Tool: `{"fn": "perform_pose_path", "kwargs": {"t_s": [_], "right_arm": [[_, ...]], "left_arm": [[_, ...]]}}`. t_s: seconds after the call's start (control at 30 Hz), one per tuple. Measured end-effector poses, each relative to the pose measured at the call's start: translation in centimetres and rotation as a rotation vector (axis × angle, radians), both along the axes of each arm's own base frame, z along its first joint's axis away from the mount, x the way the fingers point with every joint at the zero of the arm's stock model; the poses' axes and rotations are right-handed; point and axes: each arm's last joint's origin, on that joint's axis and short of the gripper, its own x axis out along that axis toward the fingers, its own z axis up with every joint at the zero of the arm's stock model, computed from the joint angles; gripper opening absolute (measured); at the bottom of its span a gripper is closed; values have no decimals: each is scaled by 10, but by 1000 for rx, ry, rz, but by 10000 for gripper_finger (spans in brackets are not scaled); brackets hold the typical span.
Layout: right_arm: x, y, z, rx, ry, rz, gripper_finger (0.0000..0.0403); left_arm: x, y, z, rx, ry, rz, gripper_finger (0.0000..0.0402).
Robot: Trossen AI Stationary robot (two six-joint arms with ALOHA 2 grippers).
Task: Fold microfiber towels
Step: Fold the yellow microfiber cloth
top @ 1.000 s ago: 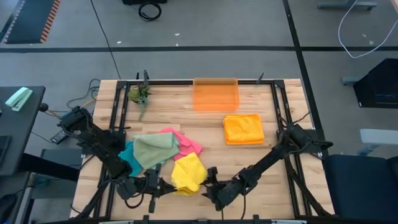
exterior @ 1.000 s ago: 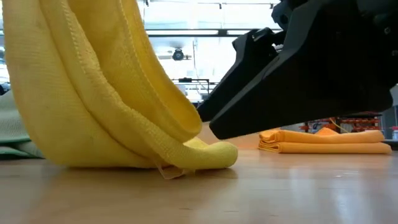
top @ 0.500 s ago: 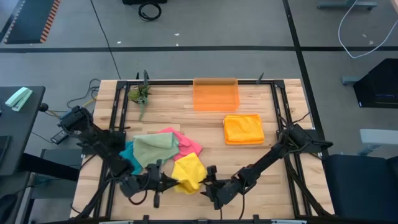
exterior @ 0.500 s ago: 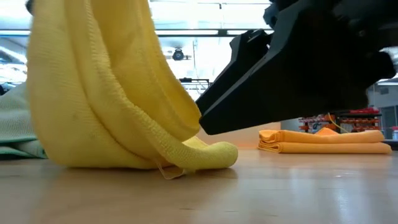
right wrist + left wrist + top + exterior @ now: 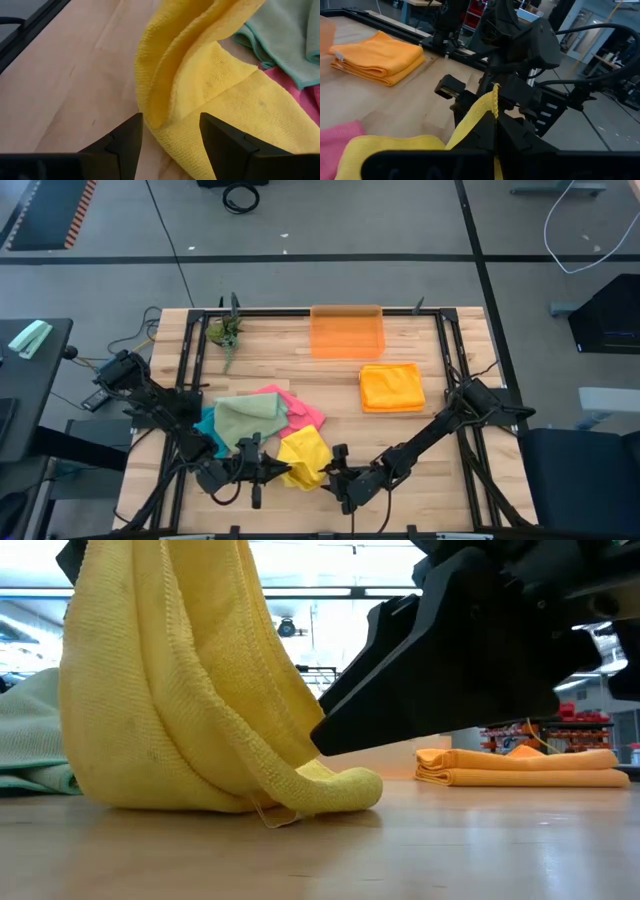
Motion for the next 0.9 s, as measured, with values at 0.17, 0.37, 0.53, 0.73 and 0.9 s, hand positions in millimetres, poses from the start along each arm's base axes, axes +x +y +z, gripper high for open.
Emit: {"fn": "perform_pose_path", "kwargs": {"t_s": [0.17, 0.37, 0.53, 0.73, 0.9], "right_arm": [[2, -2, 0, 18, 5, -1, 189], [5, -7, 0, 45, 8, -22, 149], [6, -9, 0, 63, 7, -41, 47], [-5, -16, 23, 46, 70, -60, 9], [-29, -30, 93, 82, 40, -74, 6]], "left_arm": [[0, 1, 0, -5, -4, 20, 12], [0, 2, 0, 2, -13, 74, 7], [0, 2, 0, -2, -13, 77, 16], [-1, 1, 2, 7, -19, 71, 6], [-9, -4, 21, 71, -99, 27, 18]]}}
